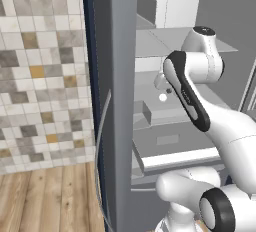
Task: Place the ketchup and ketchup from the counter to the top shelf of the fridge. If the existing items in the fridge are on the top shelf, move them to other shelves.
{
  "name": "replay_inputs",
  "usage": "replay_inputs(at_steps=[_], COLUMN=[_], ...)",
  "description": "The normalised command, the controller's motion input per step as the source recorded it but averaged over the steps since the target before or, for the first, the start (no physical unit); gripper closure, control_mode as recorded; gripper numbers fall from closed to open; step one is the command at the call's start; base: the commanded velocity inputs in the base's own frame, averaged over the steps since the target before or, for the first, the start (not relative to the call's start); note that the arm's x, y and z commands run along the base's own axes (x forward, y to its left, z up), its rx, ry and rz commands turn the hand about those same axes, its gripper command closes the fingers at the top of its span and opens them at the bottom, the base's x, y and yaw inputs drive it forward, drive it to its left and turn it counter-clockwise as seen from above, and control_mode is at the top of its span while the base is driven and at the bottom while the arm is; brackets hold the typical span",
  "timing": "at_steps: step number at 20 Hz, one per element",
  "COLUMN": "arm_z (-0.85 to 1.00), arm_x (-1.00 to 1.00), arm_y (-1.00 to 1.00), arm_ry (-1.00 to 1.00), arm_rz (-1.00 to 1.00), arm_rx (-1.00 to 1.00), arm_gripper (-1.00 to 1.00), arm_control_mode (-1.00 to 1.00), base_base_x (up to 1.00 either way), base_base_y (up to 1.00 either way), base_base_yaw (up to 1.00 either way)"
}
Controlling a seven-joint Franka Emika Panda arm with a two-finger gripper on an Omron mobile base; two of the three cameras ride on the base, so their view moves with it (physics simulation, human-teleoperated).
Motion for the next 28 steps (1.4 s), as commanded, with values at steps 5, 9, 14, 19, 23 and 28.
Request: replay_inputs(at_steps=[5,9,14,19,23,28], arm_z=[0.00,0.00,-0.04,-0.02,0.00,0.00], arm_x=[-0.32,-0.68,-0.71,-0.73,-0.71,-0.60], arm_y=[-0.04,-0.02,0.00,0.00,0.00,0.00], arm_ry=[0.00,0.00,0.00,0.00,0.00,-0.05], arm_rz=[0.00,0.01,0.07,0.14,0.14,0.10], arm_rx=[0.00,0.00,-0.03,-0.07,-0.02,0.00], arm_gripper=[-1.00,-1.00,-1.00,-1.00,-1.00,-1.00], arm_control_mode=[-1.00,-1.00,-1.00,-1.00,-1.00,-1.00], base_base_x=[0.00,0.00,0.00,0.00,0.00,0.00], base_base_y=[0.00,0.00,0.00,0.00,0.00,0.00], base_base_yaw=[0.00,0.00,0.00,0.00,0.00,0.00])
